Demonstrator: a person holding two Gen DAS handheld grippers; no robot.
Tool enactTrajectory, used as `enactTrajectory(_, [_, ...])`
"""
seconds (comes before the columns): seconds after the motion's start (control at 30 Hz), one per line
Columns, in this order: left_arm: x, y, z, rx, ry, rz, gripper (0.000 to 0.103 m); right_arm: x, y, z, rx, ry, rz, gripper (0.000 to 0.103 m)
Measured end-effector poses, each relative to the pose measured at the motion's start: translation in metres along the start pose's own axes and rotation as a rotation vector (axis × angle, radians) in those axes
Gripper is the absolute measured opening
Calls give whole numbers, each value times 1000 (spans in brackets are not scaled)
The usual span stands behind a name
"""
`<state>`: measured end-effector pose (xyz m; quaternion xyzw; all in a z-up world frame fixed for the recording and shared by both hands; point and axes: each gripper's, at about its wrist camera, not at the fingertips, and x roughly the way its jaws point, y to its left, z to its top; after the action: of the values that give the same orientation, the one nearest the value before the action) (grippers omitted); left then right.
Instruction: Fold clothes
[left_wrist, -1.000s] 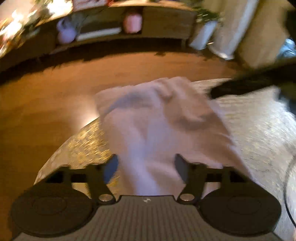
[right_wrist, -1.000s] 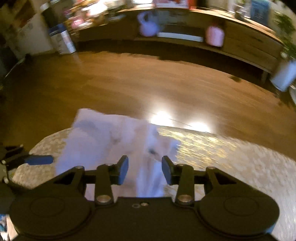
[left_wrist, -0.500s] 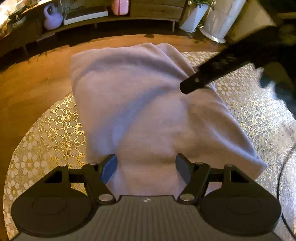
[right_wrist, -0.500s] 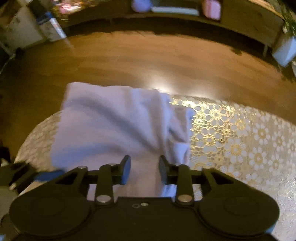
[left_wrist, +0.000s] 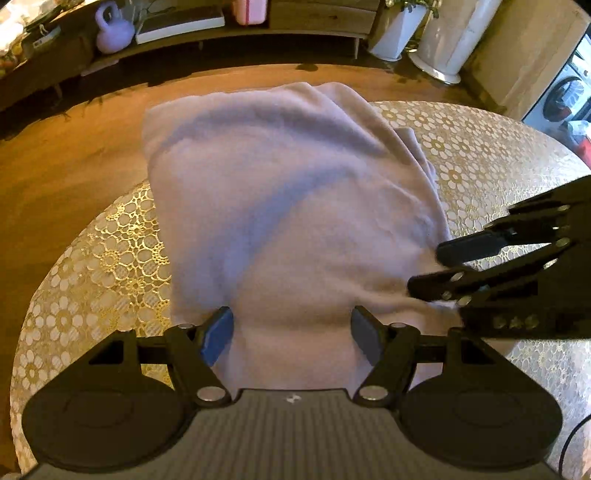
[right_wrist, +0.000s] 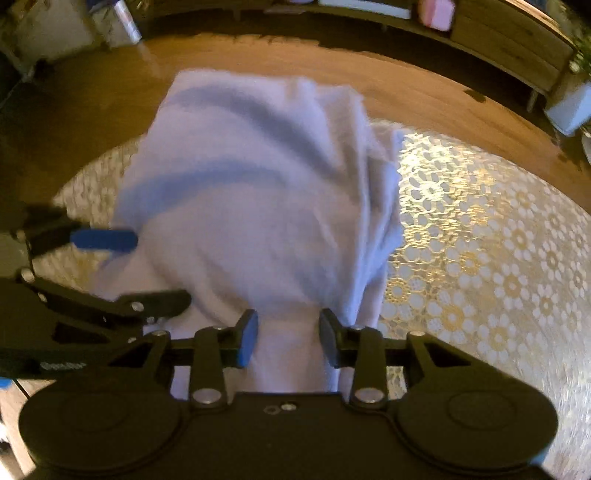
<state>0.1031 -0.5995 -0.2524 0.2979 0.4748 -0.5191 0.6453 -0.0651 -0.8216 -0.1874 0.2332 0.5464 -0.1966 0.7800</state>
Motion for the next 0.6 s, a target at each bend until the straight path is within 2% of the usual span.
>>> enactTrajectory(0.27, [-27, -11, -5, -43, 22, 53, 70, -35, -2, -12, 54, -11, 8, 103])
enactTrajectory(0.43, [-53, -30, -13, -77, 23, 91, 70, -66, 7, -30, 39, -43, 7, 103])
enactTrajectory(0.6, [-84, -59, -23, -94, 23, 129, 70, -99, 4, -45, 42, -66, 42, 103])
